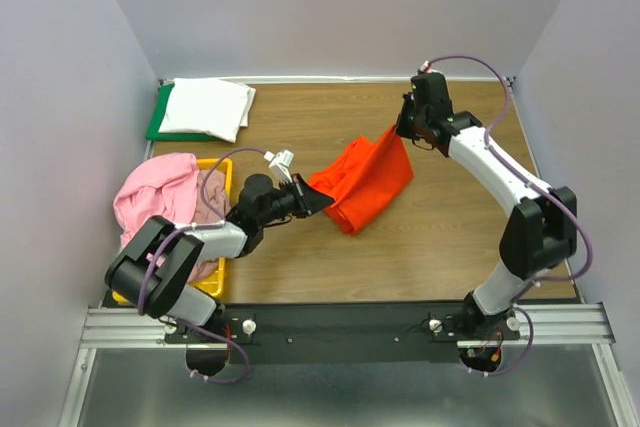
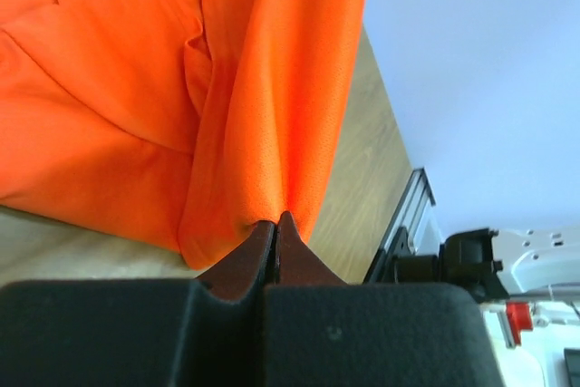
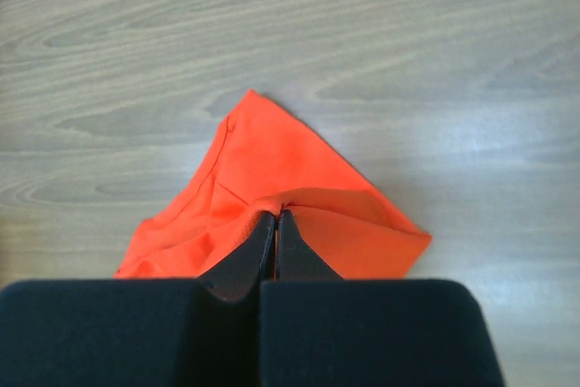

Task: Fold and stack the t-shirts
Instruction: Fold the tshirt

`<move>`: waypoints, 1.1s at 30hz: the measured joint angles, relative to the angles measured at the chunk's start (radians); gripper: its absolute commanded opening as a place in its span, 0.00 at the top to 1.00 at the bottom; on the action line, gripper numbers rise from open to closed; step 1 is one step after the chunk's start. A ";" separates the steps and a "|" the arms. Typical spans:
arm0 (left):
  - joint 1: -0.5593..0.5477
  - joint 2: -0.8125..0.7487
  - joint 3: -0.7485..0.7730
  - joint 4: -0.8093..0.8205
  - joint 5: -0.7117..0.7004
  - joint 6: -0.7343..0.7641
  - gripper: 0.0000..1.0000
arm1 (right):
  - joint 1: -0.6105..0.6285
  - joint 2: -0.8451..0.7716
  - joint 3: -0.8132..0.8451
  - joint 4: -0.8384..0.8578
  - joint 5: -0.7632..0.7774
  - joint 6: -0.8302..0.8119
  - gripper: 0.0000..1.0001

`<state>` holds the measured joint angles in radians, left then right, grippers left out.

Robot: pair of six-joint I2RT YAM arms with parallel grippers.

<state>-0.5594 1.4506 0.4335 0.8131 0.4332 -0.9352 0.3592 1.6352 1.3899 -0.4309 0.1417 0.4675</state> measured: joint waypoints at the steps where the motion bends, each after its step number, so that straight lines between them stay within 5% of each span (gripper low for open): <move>1: 0.014 0.008 0.000 0.016 0.006 -0.002 1.00 | 0.001 0.040 0.036 0.004 0.000 -0.006 1.00; 6: 0.149 0.112 0.020 0.093 0.055 -0.012 0.93 | 0.003 0.221 0.204 0.020 -0.015 -0.025 0.91; 7: 0.179 0.136 0.029 0.102 0.062 -0.013 0.87 | 0.003 0.270 0.247 0.024 -0.028 -0.029 0.74; 8: 0.208 0.163 0.037 0.116 0.072 -0.015 0.59 | 0.004 0.304 0.278 0.027 -0.041 -0.035 0.50; 10: 0.246 0.192 0.043 0.134 0.079 -0.013 0.15 | 0.005 0.403 0.373 0.045 -0.069 -0.049 0.34; 11: 0.287 0.217 0.043 0.143 0.086 -0.017 0.03 | 0.005 0.446 0.411 0.053 -0.084 -0.058 0.29; 16: 0.365 0.294 0.109 0.116 0.104 0.010 0.02 | -0.001 0.495 0.429 0.089 -0.165 -0.098 0.21; 22: 0.339 0.277 0.129 0.066 0.103 0.074 0.02 | 0.000 0.338 0.187 0.157 -0.227 -0.136 0.21; 33: 0.277 0.063 0.026 -0.160 -0.079 0.151 0.02 | 0.037 0.173 -0.131 0.300 -0.378 -0.193 0.22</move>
<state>-0.2821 1.5139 0.4595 0.6529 0.3538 -0.7845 0.3958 1.8084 1.2587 -0.1307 -0.2359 0.2745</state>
